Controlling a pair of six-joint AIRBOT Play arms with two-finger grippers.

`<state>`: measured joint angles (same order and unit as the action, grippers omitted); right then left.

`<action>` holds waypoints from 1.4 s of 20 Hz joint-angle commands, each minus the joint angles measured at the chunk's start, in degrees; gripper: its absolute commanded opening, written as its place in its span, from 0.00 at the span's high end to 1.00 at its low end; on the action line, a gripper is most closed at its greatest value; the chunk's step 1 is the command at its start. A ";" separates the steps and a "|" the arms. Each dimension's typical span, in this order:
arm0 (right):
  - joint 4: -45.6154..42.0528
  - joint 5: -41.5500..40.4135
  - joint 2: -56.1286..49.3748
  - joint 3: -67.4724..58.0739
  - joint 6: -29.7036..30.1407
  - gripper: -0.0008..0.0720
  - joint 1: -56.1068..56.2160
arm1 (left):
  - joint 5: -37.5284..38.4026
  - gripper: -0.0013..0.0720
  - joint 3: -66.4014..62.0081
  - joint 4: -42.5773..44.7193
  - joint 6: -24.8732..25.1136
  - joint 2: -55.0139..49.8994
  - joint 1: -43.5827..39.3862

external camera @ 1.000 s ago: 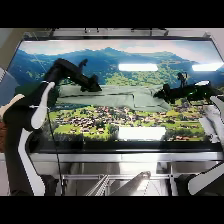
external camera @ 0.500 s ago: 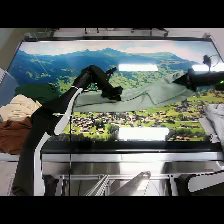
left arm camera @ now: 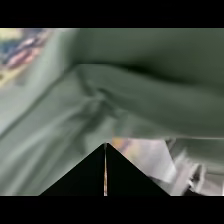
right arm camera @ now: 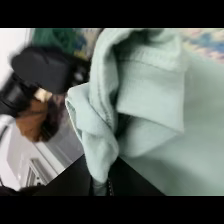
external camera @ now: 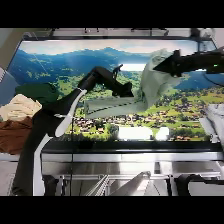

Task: Fold the shirts.

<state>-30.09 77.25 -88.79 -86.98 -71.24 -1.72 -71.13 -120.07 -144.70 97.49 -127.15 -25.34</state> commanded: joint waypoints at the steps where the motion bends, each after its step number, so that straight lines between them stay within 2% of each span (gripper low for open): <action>1: -5.99 -7.06 -2.23 -0.04 -5.70 0.97 14.19 | -12.85 0.96 -0.42 -1.33 2.56 10.88 8.00; 4: -6.29 -14.71 -8.13 -0.09 -8.98 0.97 23.47 | -22.43 0.96 -0.04 6.60 1.77 23.67 20.55; 6: -6.25 -21.44 -13.92 -1.09 -9.90 0.97 29.66 | -21.66 0.96 5.75 7.02 1.66 31.63 28.68; 8: -5.90 -23.30 -21.09 -5.81 -10.10 0.96 34.40 | -21.33 0.96 11.52 7.04 2.51 36.89 34.51; 9: -4.66 -22.91 -24.26 -9.05 -9.92 0.62 36.06 | -20.94 0.96 14.19 7.04 3.63 38.91 36.33; 10: -1.81 -21.64 -26.53 -12.26 -9.05 0.36 37.09 | -20.22 0.96 16.90 6.99 4.35 40.72 37.79; 13: 5.31 -13.90 -26.16 -18.47 -3.45 0.37 35.69 | -18.47 0.96 23.06 6.60 7.17 44.41 39.98; 15: 5.68 -5.49 -22.38 -20.48 -2.80 0.50 31.26 | -17.11 0.96 25.99 6.64 8.55 45.66 40.13; 17: 2.05 1.11 -17.99 -20.46 -3.63 0.49 25.00 | -16.98 0.96 27.67 6.62 9.01 45.79 40.13; 20: -7.06 7.91 -13.86 -20.39 -7.98 0.49 14.05 | -17.46 0.96 30.45 6.60 9.53 45.79 39.89; 23: -12.98 8.92 -11.65 -16.68 -9.33 0.48 3.98 | -17.97 0.96 32.06 6.60 10.32 45.79 39.89; 24: -13.42 8.35 -11.67 -14.49 -9.29 0.31 1.57 | -18.03 0.96 32.09 6.64 10.32 45.79 39.89; 25: -13.46 6.84 -11.96 -11.56 -8.87 0.06 -0.39 | -17.99 0.96 32.06 6.54 10.32 45.79 39.87; 28: -13.44 1.62 -14.01 -2.25 -4.90 0.06 -1.88 | -18.36 0.96 32.06 6.54 10.29 45.81 39.08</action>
<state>-41.82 82.06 -101.82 -96.31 -78.78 -0.25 -89.01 -88.33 -138.12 107.61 -81.41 14.20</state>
